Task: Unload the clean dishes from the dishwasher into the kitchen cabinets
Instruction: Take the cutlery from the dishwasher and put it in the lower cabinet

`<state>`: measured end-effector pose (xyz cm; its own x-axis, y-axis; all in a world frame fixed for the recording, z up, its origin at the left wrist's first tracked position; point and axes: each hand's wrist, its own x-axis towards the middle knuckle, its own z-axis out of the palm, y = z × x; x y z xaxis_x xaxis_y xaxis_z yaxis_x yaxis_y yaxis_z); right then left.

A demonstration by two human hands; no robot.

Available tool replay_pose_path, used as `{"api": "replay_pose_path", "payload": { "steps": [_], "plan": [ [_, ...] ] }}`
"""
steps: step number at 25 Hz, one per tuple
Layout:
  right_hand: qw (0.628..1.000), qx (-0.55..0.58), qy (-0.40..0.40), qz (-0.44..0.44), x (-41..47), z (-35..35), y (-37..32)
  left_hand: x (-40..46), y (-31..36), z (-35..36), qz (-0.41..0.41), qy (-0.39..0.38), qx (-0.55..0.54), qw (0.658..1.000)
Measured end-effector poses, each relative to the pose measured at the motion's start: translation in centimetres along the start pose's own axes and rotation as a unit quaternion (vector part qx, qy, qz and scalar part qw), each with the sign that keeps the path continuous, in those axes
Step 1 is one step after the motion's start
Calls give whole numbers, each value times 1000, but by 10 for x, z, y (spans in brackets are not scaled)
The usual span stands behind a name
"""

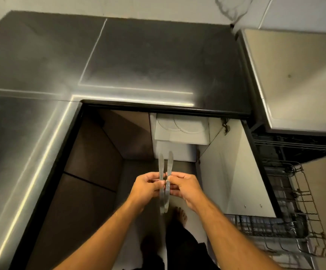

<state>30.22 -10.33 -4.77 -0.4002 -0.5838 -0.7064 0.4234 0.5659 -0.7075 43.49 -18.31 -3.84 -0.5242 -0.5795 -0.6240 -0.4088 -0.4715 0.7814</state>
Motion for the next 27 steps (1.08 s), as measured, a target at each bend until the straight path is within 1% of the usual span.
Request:
{"api": "replay_pose_path", "payload": {
  "steps": [4,6,11,14,17,20,23,24,27],
  "plan": [
    [998,-11,-55,22,48,-2,1,46,-13,-5,-28,35,16,999],
    [997,-17,-67,34,74,-3,4,72,-23,-7,-41,48,28,998],
    [995,11,-61,82,128,-4,34,123,-55,-8,-68,63,29,995],
    [994,24,-38,104,159,-7,64,153,-83,-7,-92,42,42,994],
    [993,36,-17,107,200,-7,103,195,-122,-7,-101,19,48,994],
    [995,51,-24,81,263,-6,140,260,-168,-9,-71,14,64,995],
    [997,33,12,69,356,-7,169,349,-216,-9,-34,46,105,993],
    [997,37,17,63,390,-9,172,379,-226,-7,-19,49,110,992],
    [998,50,27,8,489,-23,171,467,-238,5,2,67,97,993]
  ]
}}
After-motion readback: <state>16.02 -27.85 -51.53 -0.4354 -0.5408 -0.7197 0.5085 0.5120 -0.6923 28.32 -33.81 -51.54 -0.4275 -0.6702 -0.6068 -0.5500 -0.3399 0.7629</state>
